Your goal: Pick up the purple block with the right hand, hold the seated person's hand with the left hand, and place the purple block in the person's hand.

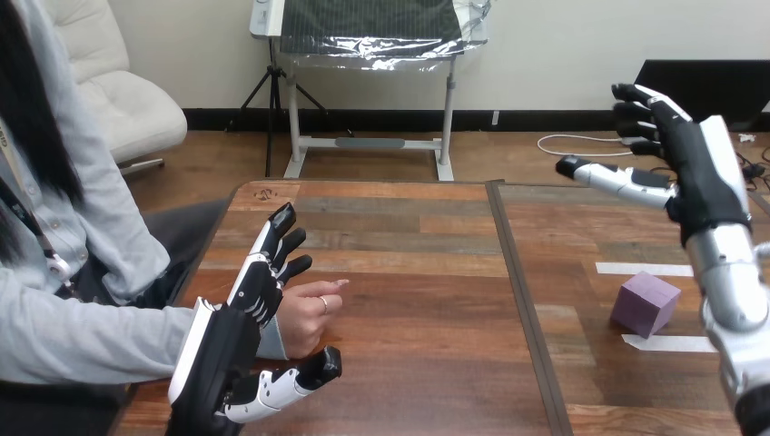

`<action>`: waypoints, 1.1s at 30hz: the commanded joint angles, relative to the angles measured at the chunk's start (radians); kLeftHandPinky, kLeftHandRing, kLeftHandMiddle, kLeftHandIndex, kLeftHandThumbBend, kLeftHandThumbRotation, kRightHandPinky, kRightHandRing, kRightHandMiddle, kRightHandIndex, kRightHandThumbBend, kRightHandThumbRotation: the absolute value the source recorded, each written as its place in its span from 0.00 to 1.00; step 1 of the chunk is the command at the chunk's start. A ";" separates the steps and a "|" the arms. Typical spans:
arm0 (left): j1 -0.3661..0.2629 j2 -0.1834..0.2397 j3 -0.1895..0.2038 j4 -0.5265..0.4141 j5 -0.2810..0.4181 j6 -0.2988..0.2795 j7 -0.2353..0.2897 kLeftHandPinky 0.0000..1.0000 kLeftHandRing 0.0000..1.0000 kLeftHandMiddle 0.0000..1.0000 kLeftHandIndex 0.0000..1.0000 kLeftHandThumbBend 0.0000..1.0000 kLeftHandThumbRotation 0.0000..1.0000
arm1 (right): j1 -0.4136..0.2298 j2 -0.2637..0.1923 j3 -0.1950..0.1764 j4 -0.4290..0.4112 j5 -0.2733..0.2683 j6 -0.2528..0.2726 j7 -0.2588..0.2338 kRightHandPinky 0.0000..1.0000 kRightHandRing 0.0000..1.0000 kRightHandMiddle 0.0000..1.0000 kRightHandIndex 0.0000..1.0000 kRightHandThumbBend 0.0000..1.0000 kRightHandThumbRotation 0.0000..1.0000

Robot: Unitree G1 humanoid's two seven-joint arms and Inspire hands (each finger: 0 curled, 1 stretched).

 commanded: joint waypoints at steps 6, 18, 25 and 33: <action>-0.027 -0.013 0.004 -0.053 -0.016 -0.036 -0.004 0.88 0.94 0.98 0.96 1.00 0.61 | -0.158 -0.061 0.039 0.096 -0.041 0.083 -0.026 0.50 0.60 0.81 0.82 1.00 0.34; -0.021 -0.016 -0.001 -0.052 -0.030 -0.047 -0.020 0.87 0.94 0.97 0.96 1.00 0.61 | -0.208 -0.088 0.075 0.191 -0.065 0.150 -0.021 0.39 0.54 0.73 0.81 1.00 0.30; -0.012 -0.017 0.004 -0.059 -0.025 -0.050 -0.018 0.87 0.94 0.97 0.96 1.00 0.62 | -0.220 -0.094 0.088 0.227 -0.068 0.173 -0.022 0.48 0.64 0.74 0.80 1.00 0.28; -0.001 -0.015 0.006 -0.070 -0.023 -0.044 -0.017 0.89 0.95 0.98 0.97 1.00 0.62 | -0.233 -0.106 0.111 0.263 -0.083 0.221 -0.009 0.58 0.72 0.76 0.81 1.00 0.24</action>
